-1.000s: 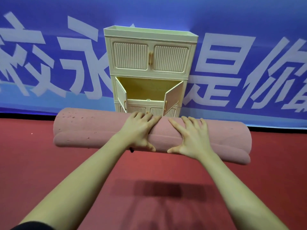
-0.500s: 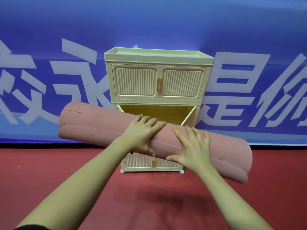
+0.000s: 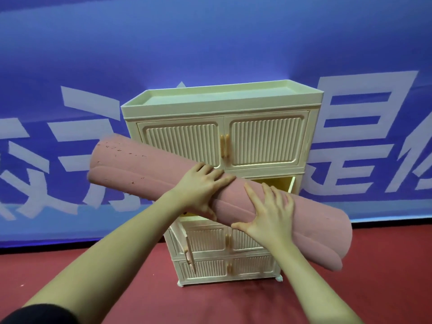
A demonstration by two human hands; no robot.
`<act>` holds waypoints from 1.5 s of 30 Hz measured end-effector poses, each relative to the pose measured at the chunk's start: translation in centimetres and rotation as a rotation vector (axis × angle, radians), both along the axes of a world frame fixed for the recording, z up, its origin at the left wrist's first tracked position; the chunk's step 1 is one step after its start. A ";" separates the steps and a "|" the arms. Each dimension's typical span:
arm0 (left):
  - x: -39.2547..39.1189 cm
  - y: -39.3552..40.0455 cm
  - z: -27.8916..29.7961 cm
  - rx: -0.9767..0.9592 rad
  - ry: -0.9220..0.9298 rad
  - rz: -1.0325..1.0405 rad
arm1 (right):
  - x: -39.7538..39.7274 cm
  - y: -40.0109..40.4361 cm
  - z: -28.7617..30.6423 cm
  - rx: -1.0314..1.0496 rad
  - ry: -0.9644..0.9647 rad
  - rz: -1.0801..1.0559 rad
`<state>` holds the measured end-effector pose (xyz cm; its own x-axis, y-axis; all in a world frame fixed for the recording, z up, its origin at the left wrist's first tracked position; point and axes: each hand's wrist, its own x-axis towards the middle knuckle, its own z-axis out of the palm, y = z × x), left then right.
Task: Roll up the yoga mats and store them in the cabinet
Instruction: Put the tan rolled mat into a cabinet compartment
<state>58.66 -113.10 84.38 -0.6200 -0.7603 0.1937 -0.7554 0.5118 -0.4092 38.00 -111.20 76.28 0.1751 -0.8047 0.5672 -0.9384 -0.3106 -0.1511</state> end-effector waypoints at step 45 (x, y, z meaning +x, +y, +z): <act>-17.1 -9.7 -18.3 0.391 -0.030 -0.685 | -11.0 5.2 -14.1 0.360 -0.037 -0.625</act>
